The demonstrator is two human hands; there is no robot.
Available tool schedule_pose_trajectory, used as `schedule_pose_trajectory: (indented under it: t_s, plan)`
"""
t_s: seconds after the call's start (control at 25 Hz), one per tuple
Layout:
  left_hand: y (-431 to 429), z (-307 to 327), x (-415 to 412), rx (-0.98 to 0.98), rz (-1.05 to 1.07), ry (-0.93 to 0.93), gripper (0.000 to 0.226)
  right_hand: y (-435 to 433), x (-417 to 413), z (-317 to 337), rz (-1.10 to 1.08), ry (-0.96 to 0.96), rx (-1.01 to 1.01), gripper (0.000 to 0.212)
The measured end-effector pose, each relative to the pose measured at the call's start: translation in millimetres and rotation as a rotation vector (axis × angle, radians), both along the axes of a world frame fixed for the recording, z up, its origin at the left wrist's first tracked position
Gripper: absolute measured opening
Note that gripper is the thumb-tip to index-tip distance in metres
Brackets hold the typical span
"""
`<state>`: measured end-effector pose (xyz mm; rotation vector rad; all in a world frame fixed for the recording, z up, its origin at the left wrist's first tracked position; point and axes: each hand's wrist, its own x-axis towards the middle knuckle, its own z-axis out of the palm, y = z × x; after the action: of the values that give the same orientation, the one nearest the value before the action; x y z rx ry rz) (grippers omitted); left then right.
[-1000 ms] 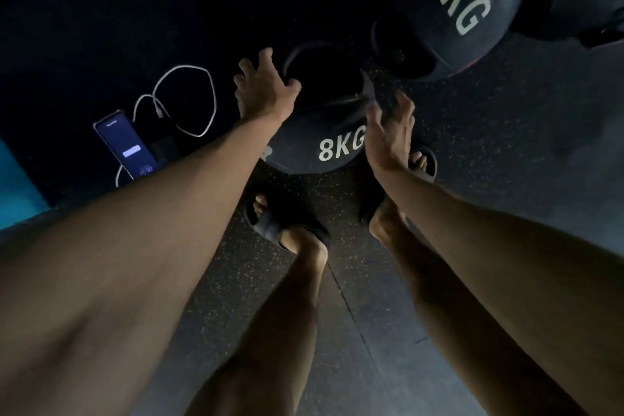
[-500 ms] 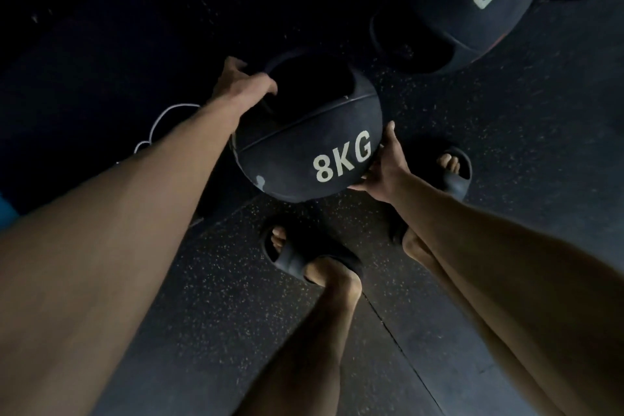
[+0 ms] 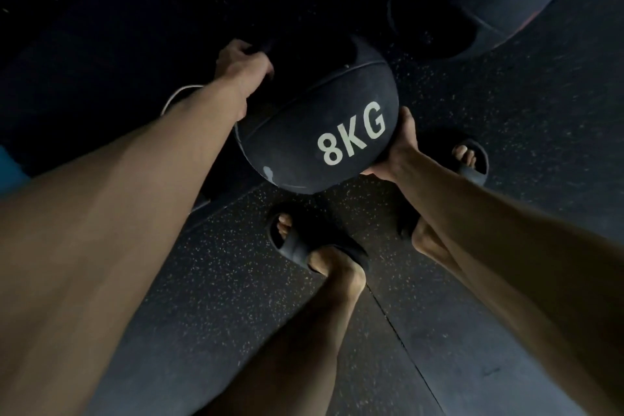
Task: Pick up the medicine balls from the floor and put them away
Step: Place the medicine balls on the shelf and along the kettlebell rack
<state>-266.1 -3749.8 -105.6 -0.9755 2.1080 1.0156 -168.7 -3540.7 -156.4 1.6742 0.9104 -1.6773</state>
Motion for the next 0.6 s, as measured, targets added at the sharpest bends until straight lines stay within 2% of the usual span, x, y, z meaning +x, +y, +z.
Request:
schedule_pose_trajectory:
  t_s: [0.12, 0.24, 0.4, 0.44, 0.52, 0.6]
  plan:
    - [-8, 40, 17, 0.041, 0.141, -0.016, 0.047, 5, 3, 42, 0.003, 0.086, -0.012, 0.052]
    - [-12, 110, 25, 0.091, 0.254, -0.104, 0.048, 6, 7, 100, 0.006, 0.152, 0.043, 0.050]
    - [-17, 268, 23, 0.140, 0.378, -0.183, 0.060, 6, -10, 240, 0.046, 0.194, 0.079, 0.049]
    - [-16, 313, 22, 0.151, 0.414, -0.179, 0.055, 7, -17, 284, 0.071, 0.220, 0.057, 0.049]
    - [-12, 401, 17, 0.187, 0.440, -0.148, 0.027, 4, -33, 372, 0.155, 0.277, 0.028, 0.052]
    - [-9, 482, 13, 0.250, 0.466, -0.107, 0.029, 5, -51, 450, 0.231, 0.377, -0.004, 0.055]
